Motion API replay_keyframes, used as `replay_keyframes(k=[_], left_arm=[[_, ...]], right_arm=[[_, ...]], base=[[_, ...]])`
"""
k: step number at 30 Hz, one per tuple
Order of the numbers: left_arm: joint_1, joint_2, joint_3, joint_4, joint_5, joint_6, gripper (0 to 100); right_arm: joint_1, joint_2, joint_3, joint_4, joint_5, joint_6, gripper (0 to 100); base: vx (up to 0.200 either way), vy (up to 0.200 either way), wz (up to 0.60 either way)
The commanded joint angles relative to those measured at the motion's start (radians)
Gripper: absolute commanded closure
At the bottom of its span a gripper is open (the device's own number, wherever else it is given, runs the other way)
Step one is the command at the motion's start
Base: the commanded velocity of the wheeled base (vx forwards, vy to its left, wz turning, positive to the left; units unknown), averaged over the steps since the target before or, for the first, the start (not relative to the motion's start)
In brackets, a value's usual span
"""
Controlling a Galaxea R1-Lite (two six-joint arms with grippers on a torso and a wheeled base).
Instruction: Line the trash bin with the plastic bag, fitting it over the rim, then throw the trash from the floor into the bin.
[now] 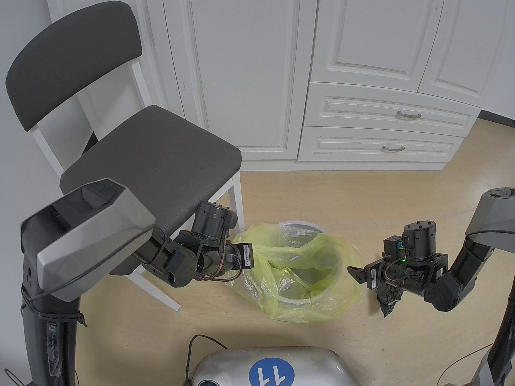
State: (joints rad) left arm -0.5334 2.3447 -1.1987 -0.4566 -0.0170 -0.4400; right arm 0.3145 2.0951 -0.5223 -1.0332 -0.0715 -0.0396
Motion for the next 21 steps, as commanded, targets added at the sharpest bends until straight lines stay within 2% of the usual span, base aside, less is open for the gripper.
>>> replay_keyframes(k=[1,6,7,9,13,14,15,16,17,18,19,21], left_arm=[[0.004,0.074,-0.033,-0.001,-0.001,-0.003,100],[0.006,0.051,-0.028,-0.002,0.000,-0.003,100],[0.006,0.050,-0.028,-0.002,0.000,-0.003,100],[0.009,0.041,-0.019,-0.017,-0.001,-0.003,100],[0.010,0.033,-0.002,-0.043,-0.001,-0.005,100],[0.010,0.033,-0.002,-0.043,-0.001,-0.005,100],[0.007,0.031,0.002,-0.054,-0.001,-0.005,100],[0.004,0.028,0.002,-0.053,-0.001,-0.003,0],[0.004,0.027,0.002,-0.048,-0.001,-0.003,0],[0.004,0.024,0.004,-0.042,-0.001,0.001,0],[0.004,0.024,0.004,-0.042,-0.001,0.001,0],[0.004,0.021,0.007,-0.047,-0.001,0.006,0]], right_arm=[[0.021,-0.040,0.015,-0.004,-0.002,0.000,0],[0.132,-0.076,-0.051,0.024,-0.011,-0.028,0],[0.135,-0.076,-0.056,0.027,-0.013,-0.031,0],[0.170,-0.076,-0.163,0.130,-0.037,-0.118,0],[0.196,-0.081,-0.289,0.308,-0.042,-0.218,0],[0.196,-0.081,-0.289,0.308,-0.042,-0.218,0],[0.204,-0.075,-0.324,0.355,-0.037,-0.290,0],[0.204,-0.072,-0.337,0.378,-0.030,-0.345,0],[0.204,-0.069,-0.341,0.387,-0.027,-0.384,0],[0.202,-0.056,-0.354,0.410,-0.022,-0.474,0],[0.202,-0.056,-0.354,0.410,-0.022,-0.474,0],[0.190,-0.006,-0.372,0.418,-0.022,-0.628,0]], base=[[0.000,0.000,0.00],[0.000,0.000,0.00],[0.000,0.000,0.00],[0.000,0.000,0.00],[0.000,0.000,0.00],[0.000,0.000,0.00],[0.000,0.000,0.00],[0.000,0.000,0.00],[0.000,0.000,0.00],[0.000,0.000,0.00],[0.000,0.000,0.00],[0.000,0.000,0.00]])
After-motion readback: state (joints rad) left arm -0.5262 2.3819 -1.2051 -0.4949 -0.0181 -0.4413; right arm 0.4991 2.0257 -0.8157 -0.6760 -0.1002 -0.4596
